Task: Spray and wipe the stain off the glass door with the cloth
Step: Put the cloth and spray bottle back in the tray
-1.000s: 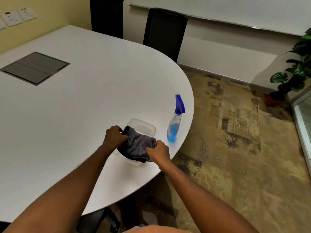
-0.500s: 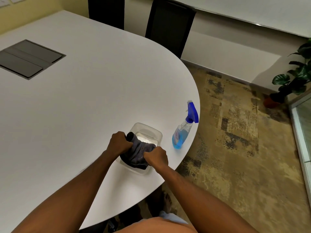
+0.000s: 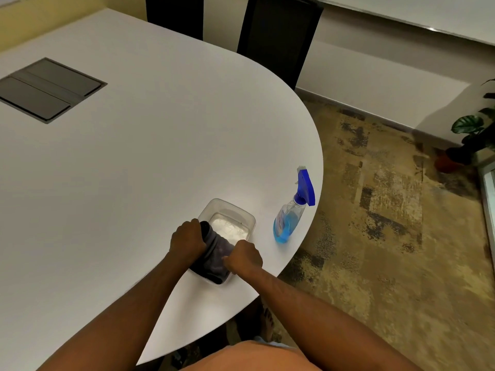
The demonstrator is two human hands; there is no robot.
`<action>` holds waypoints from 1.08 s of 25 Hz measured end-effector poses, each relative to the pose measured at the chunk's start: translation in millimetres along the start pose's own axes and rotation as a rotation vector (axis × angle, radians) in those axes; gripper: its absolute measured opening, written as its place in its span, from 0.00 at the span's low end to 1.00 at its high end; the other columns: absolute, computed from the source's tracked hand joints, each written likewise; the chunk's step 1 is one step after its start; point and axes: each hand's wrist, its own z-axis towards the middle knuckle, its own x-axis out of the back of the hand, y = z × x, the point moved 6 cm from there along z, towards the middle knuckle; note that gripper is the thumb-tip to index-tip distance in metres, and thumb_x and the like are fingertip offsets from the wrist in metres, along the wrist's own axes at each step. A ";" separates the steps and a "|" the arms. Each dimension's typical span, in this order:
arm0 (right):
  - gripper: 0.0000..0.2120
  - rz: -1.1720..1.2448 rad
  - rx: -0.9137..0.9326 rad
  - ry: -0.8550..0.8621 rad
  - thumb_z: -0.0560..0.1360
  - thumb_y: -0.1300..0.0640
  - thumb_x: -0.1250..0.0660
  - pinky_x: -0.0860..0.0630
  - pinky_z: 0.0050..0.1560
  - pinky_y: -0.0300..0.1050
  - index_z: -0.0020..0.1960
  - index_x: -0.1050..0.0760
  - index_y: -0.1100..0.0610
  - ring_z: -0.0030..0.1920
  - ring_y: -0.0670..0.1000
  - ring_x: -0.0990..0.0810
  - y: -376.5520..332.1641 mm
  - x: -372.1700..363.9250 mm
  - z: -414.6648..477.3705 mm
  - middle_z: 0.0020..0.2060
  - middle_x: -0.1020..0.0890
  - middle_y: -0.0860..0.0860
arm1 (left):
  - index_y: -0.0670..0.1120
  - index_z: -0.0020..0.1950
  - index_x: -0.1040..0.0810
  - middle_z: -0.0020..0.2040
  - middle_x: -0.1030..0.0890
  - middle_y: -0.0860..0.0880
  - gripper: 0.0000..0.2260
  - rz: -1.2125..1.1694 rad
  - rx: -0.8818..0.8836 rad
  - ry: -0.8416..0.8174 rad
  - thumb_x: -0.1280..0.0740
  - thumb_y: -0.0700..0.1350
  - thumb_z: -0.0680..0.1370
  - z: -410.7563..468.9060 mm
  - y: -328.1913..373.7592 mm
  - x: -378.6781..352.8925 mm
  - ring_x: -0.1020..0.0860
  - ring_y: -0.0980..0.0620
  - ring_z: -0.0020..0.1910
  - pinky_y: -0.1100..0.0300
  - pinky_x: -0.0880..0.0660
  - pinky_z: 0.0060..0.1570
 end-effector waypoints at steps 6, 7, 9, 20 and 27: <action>0.24 0.113 -0.018 0.127 0.74 0.43 0.33 0.27 0.46 0.41 0.62 0.28 0.58 0.56 0.54 0.20 26.5 27.9 8.0 0.57 0.20 0.55 | 0.43 0.53 0.25 0.52 0.22 0.44 0.10 0.249 -0.019 0.177 0.35 0.43 0.73 -4.8 11.6 8.3 0.24 0.44 0.52 0.54 0.30 0.50; 0.25 0.135 -0.046 0.169 0.74 0.42 0.33 0.26 0.47 0.42 0.63 0.29 0.59 0.56 0.54 0.20 34.9 34.5 7.3 0.58 0.20 0.55 | 0.42 0.53 0.24 0.52 0.22 0.43 0.11 0.217 -0.017 0.192 0.33 0.45 0.73 -4.9 12.8 10.5 0.25 0.43 0.52 0.54 0.30 0.50; 0.26 0.240 -0.119 0.291 0.75 0.43 0.33 0.24 0.49 0.44 0.64 0.32 0.59 0.56 0.54 0.21 54.7 48.0 3.2 0.58 0.21 0.56 | 0.40 0.53 0.23 0.52 0.23 0.41 0.14 0.126 -0.014 0.219 0.31 0.48 0.73 -4.7 13.5 15.4 0.25 0.41 0.52 0.52 0.29 0.50; 0.31 0.430 -0.134 0.717 0.70 0.46 0.26 0.25 0.50 0.47 0.64 0.31 0.62 0.55 0.57 0.22 72.8 123.5 9.1 0.58 0.22 0.58 | 0.38 0.56 0.21 0.58 0.23 0.37 0.15 -0.335 -0.026 0.343 0.33 0.49 0.77 2.6 2.4 39.1 0.27 0.38 0.60 0.46 0.30 0.58; 0.24 0.485 -0.078 0.750 0.72 0.49 0.27 0.22 0.53 0.50 0.61 0.26 0.63 0.54 0.57 0.19 62.7 128.3 0.8 0.55 0.18 0.59 | 0.39 0.58 0.22 0.61 0.26 0.38 0.16 -0.411 -0.026 0.300 0.32 0.50 0.77 -1.8 -8.1 39.7 0.30 0.39 0.63 0.47 0.30 0.61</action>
